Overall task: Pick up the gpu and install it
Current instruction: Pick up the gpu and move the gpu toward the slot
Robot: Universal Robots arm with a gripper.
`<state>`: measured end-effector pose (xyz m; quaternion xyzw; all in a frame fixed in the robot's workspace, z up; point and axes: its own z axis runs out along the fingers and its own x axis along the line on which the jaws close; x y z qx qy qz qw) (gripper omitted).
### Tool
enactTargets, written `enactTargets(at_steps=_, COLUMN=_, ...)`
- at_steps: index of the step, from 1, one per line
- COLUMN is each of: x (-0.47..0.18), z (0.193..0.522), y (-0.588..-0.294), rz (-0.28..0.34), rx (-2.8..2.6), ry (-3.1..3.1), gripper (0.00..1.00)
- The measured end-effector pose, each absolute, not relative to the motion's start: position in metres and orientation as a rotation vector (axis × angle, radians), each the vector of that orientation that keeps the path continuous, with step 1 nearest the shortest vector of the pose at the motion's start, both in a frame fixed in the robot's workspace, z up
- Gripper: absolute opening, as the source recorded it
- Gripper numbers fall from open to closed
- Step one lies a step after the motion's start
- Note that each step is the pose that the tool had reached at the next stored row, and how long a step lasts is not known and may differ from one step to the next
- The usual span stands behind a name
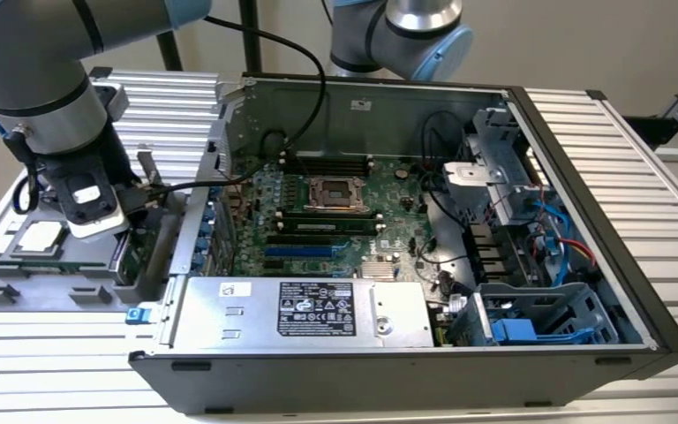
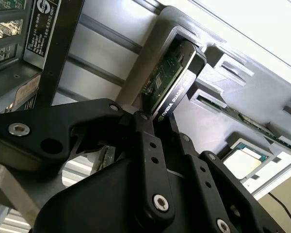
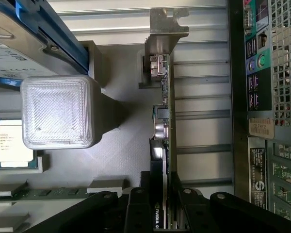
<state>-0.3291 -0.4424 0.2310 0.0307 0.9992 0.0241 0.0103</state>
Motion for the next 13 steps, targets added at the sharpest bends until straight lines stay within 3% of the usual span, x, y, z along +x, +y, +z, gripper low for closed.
enactTargets(at_steps=13, x=-0.3292, z=0.2325, y=-0.4424, rz=0.075, rx=0.096, ry=3.119, gripper=0.00)
